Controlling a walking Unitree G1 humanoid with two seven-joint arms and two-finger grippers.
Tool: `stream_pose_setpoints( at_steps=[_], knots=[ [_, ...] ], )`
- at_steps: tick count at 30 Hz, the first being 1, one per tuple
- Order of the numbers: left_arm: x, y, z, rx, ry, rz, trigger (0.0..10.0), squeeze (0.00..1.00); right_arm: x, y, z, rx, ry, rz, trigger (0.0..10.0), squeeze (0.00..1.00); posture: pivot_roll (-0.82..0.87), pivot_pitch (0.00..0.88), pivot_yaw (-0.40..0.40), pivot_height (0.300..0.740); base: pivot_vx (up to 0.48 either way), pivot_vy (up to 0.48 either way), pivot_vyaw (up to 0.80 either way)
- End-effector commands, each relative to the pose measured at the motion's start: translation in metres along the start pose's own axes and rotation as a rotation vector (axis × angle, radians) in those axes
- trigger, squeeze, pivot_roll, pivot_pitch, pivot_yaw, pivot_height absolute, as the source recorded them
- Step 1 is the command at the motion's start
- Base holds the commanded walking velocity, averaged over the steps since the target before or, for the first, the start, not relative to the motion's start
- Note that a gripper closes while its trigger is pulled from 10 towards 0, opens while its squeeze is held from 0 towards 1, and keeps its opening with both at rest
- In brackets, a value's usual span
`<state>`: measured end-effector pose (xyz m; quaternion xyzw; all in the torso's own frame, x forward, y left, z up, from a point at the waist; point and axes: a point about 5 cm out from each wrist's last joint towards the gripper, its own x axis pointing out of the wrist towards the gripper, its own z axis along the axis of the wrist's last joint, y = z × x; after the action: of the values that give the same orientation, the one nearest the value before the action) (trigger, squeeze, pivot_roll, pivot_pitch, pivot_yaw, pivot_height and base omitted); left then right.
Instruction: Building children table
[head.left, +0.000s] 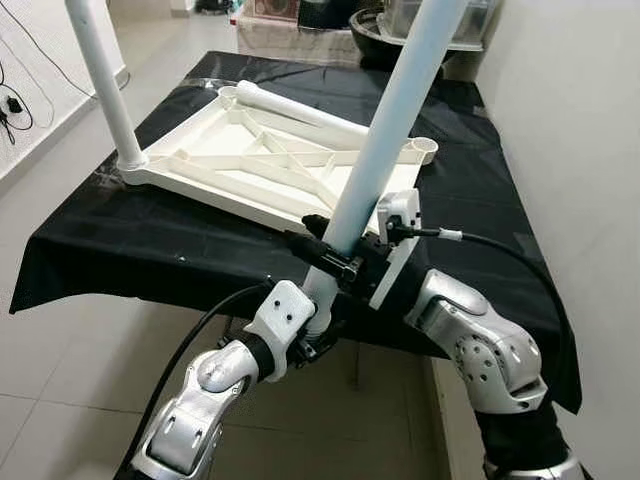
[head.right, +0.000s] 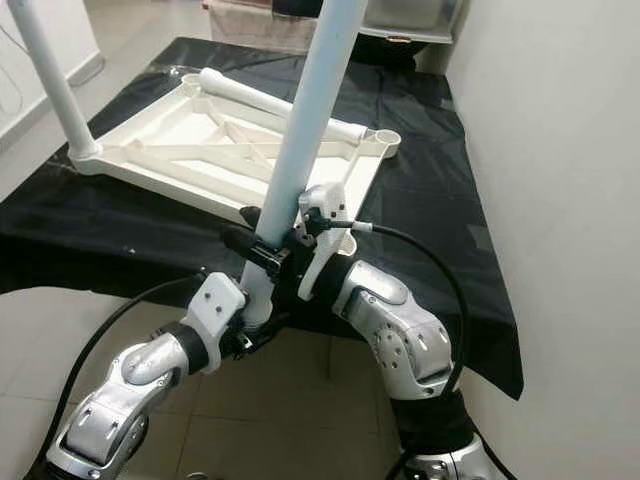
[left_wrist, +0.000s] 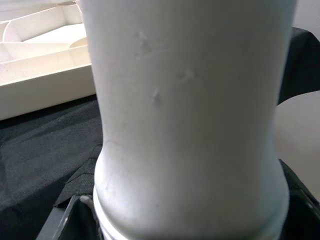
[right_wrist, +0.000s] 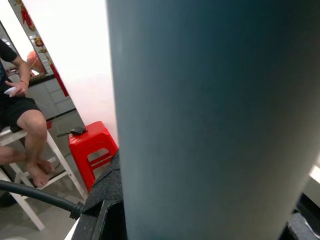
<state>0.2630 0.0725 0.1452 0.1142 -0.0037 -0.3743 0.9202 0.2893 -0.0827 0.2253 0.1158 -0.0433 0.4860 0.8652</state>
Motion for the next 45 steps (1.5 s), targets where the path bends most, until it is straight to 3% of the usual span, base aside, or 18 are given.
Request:
stream_pose_setpoints(
  at_steps=[1, 9, 10, 13, 14, 18, 19, 20, 21, 23, 24, 30, 45],
  knots=[
    [0.002, -0.006, 0.003, 0.008, -0.008, -0.036, 10.0, 0.0, 0.004, 0.008, 0.001, -0.007, 0.003, 0.05, 0.0, 0.0, 0.06, 0.112, -0.089, 0.74, 0.0, 0.0, 0.0],
    [0.002, -0.003, -0.002, -0.063, 0.018, -0.018, 10.0, 0.0, 0.002, 0.005, 0.004, -0.009, -0.006, 0.037, 0.0, 0.0, 0.06, 0.103, -0.087, 0.74, 0.0, 0.0, 0.0],
    [0.001, -0.004, -0.002, -0.067, 0.016, -0.019, 10.0, 1.0, 0.0, 0.003, 0.007, -0.014, -0.017, 0.023, 0.0, 0.0, 0.06, 0.101, -0.087, 0.74, 0.0, 0.0, 0.0],
    [0.0, -0.004, -0.001, -0.067, 0.006, -0.007, 10.0, 1.0, -0.002, -0.003, 0.012, -0.024, -0.036, -0.006, 0.0, 0.0, 0.06, 0.093, -0.088, 0.74, 0.0, 0.0, 0.0],
    [-0.001, -0.001, 0.001, -0.056, -0.012, 0.039, 10.0, 1.0, -0.009, -0.017, 0.024, -0.059, -0.076, -0.083, 0.0, 0.0, 0.06, 0.09, -0.087, 0.74, 0.0, 0.0, 0.0],
    [-0.001, 0.002, 0.003, -0.042, -0.023, 0.079, 10.0, 1.0, -0.015, -0.029, 0.032, -0.085, -0.107, -0.151, 0.0, 0.0, 0.07, 0.084, -0.087, 0.74, 0.0, 0.0, 0.0],
    [-0.001, 0.005, 0.004, -0.036, -0.032, 0.107, 10.0, 0.0, -0.019, -0.038, 0.038, -0.108, -0.136, -0.224, 0.0, 0.0, 0.07, 0.077, -0.086, 0.74, 0.0, 0.0, 0.0],
    [-0.001, 0.007, 0.005, -0.033, -0.039, 0.125, 10.0, 0.0, -0.021, -0.044, 0.042, -0.123, -0.156, -0.273, 0.0, 0.0, 0.07, 0.077, -0.086, 0.74, 0.0, 0.0, 0.0],
    [-0.001, 0.01, 0.007, -0.032, -0.052, 0.152, 10.0, 0.0, -0.025, -0.052, 0.047, -0.145, -0.181, -0.346, 3.8, 0.0, 0.07, 0.075, -0.084, 0.74, 0.0, 0.0, 0.0],
    [-0.001, 0.012, 0.009, -0.032, -0.061, 0.17, 10.0, 0.0, -0.028, -0.057, 0.05, -0.159, -0.196, -0.392, 3.8, 0.0, 0.07, 0.075, -0.084, 0.74, 0.0, 0.0, 0.0],
    [0.0, 0.013, 0.011, -0.011, -0.071, 0.182, 10.0, 0.0, -0.03, -0.061, 0.052, -0.163, -0.21, -0.428, 10.0, 0.0, 0.07, 0.071, -0.084, 0.74, 0.0, 0.0, 0.0],
    [-0.001, 0.018, 0.014, 0.015, -0.089, 0.222, 10.0, 0.0, -0.033, -0.068, 0.054, -0.168, -0.239, -0.484, 10.0, 0.0, 0.07, 0.075, -0.087, 0.74, 0.047, 0.0, 0.0],
    [-0.002, 0.022, 0.013, 0.01, -0.089, 0.243, 10.0, 0.0, -0.028, -0.07, 0.051, -0.161, -0.256, -0.489, 10.0, 0.0, 0.07, 0.086, -0.092, 0.74, 0.306, -0.05, 0.0]
  ],
)
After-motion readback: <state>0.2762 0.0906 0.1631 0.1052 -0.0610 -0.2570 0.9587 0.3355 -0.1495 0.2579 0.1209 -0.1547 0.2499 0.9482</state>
